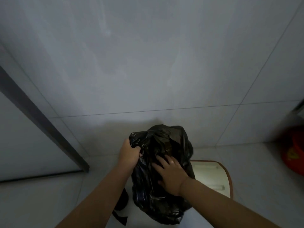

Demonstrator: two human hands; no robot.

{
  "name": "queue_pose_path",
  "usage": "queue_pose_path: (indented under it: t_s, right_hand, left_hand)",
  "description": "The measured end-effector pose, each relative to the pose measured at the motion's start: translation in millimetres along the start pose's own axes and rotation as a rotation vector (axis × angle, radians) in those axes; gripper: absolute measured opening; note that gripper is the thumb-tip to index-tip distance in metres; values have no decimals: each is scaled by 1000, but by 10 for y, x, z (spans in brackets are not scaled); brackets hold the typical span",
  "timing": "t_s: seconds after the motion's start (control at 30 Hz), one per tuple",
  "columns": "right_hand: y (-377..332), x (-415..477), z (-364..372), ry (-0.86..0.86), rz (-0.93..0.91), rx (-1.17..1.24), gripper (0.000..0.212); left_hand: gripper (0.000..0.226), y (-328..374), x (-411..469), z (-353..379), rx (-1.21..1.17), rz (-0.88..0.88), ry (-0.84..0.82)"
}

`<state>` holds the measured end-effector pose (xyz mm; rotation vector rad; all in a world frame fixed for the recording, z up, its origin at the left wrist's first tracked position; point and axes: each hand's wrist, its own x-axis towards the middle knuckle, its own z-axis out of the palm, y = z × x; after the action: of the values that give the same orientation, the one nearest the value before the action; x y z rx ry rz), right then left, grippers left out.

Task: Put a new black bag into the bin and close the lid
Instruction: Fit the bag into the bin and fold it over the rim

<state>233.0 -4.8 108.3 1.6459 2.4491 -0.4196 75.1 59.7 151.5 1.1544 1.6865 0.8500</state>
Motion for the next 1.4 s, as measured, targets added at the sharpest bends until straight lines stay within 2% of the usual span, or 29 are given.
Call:
queue_pose_path:
  t_s: [0.07, 0.17, 0.27, 0.47, 0.53, 0.57, 0.6, 0.67, 0.7, 0.73, 0.77, 0.8, 0.83, 0.9, 0.93, 0.97, 1.03, 1.1, 1.17, 1.23, 1.3, 1.33, 1.4]
  right_hand:
    - [124, 126, 296, -201, 79, -35, 73]
    - [262, 342, 614, -266, 100, -34, 76]
    - [336, 542, 871, -319, 100, -9, 75]
    - [315, 633, 859, -687, 154, 95, 61]
    - [240, 538, 612, -562, 160, 195, 52]
    - [215, 479, 483, -386, 160, 248, 46]
    - [217, 416, 368, -113, 157, 242, 38]
    - [306, 308, 199, 442, 203, 5, 29]
    - [364, 256, 149, 576, 307, -70, 39]
    - [413, 204, 105, 587, 422, -75, 56]
    - [474, 172, 72, 528, 501, -53, 69]
    - [551, 162, 66, 463, 545, -22, 77]
    - [648, 179, 89, 413, 554, 41, 78]
    - [842, 226, 131, 443, 508, 243, 74]
    - [928, 254, 120, 482, 476, 365, 65]
    - [1009, 291, 84, 521, 472, 522, 54]
    - [1107, 374, -13, 584, 489, 950, 43]
    - [1161, 464, -96, 575, 505, 1206, 39]
    - [1207, 499, -189, 449, 467, 1238, 29]
    - [1253, 452, -259, 218, 336, 1217, 20]
    - [1346, 382, -285, -23, 237, 998, 18]
    - [1388, 350, -271, -98, 221, 926, 16]
    - [1445, 301, -223, -123, 271, 1038, 17]
  left_hand:
    - [17, -25, 92, -30, -17, -9, 17]
    - [15, -74, 240, -72, -16, -8, 48]
    - [8, -166, 396, -61, -14, 21, 66]
    - [5, -434, 484, -10, -2, 7, 46]
    - [9, -519, 456, -15, 8, -4, 46]
    - [14, -548, 439, -18, 12, -7, 38]
    - [19, -548, 421, -22, 20, 6, 29]
    - [44, -534, 370, -39, 150, 139, 36]
    - [63, -533, 350, -47, 357, 265, 70]
    - [78, -531, 332, -37, 625, 425, 124]
    - [86, -532, 324, -14, 862, 597, 165]
    - [85, -533, 325, 21, 1022, 747, 175]
    - [77, -521, 318, 60, 1106, 862, 151]
    - [39, -514, 322, 118, 1129, 995, 91]
    - [20, -496, 338, 128, 1151, 979, 65]
    - [17, -469, 360, 114, 1188, 911, 47]
    - [27, -477, 467, 76, 1229, 749, 18]
    - [30, -477, 567, 59, 1218, 560, -5]
    - [44, -487, 673, 79, 1087, 400, -60]
    - [52, -481, 727, 72, 765, 284, -136]
    - [48, -447, 777, -15, 481, 173, -244]
    - [49, -450, 795, -93, 368, 103, -310]
    - [55, -488, 804, -240, 240, -42, -420]
